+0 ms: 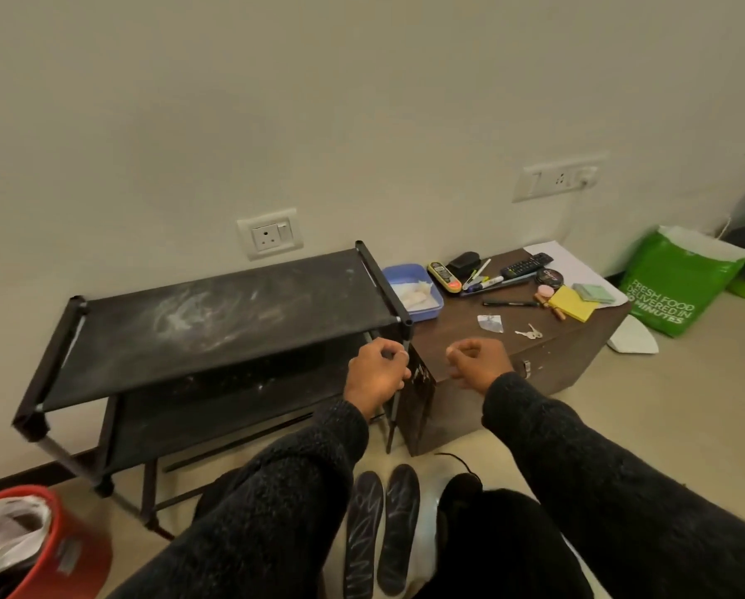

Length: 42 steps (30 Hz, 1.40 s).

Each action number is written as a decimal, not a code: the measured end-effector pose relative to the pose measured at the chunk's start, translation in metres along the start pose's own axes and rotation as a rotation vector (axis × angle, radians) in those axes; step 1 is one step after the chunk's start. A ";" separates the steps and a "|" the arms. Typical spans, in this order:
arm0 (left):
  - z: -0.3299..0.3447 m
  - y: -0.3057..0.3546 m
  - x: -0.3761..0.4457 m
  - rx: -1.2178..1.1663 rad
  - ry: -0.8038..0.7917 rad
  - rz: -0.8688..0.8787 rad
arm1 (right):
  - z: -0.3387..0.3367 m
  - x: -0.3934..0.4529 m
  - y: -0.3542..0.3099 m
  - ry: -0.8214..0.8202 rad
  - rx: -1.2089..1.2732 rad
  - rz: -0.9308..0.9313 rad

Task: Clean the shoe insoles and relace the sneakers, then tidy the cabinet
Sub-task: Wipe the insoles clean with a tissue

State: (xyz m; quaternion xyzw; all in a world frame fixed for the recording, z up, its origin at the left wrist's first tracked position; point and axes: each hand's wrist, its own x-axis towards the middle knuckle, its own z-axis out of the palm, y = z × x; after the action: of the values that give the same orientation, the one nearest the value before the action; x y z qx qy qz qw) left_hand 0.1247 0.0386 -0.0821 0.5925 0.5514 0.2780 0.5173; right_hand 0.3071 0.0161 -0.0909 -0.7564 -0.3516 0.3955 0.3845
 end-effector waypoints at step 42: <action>-0.081 0.026 -0.049 -0.214 -0.127 0.092 | -0.032 0.040 -0.098 -0.013 0.347 -0.220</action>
State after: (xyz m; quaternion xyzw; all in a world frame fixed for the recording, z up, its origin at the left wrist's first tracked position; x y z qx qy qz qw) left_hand 0.0497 0.0205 -0.0213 0.5750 0.4570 0.3207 0.5981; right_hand 0.3304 0.0848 -0.0072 -0.6333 -0.3611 0.4106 0.5476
